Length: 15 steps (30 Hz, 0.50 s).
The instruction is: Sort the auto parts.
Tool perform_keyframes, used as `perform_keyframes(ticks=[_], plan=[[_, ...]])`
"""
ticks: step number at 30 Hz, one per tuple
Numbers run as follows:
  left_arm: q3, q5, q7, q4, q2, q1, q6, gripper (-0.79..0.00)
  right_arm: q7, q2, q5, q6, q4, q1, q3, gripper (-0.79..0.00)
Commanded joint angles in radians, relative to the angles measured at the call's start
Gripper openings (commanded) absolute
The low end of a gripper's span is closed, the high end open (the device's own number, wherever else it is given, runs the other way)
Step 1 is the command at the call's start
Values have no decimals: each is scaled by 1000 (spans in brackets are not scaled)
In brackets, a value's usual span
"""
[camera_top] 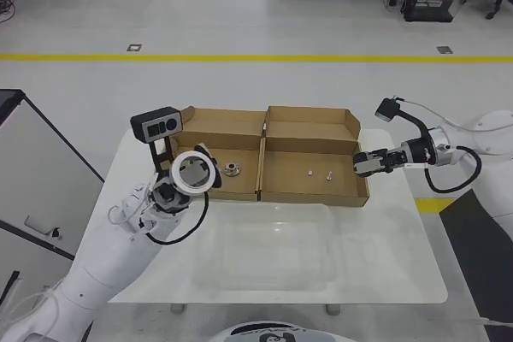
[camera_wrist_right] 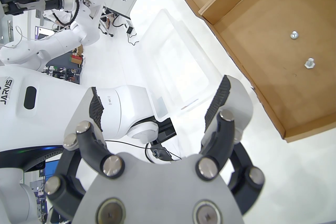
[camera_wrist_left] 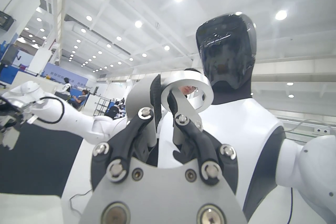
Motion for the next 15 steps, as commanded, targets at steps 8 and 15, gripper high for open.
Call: perform_keyframes(ticks=[8,15], plan=[[-70,-145,0,-40,-46,69,0,-785,0,0,0,0,0,0,0,0],[-94,-70,-5,-46,-62,98,5,-785,0,0,0,0,0,0,0,0]])
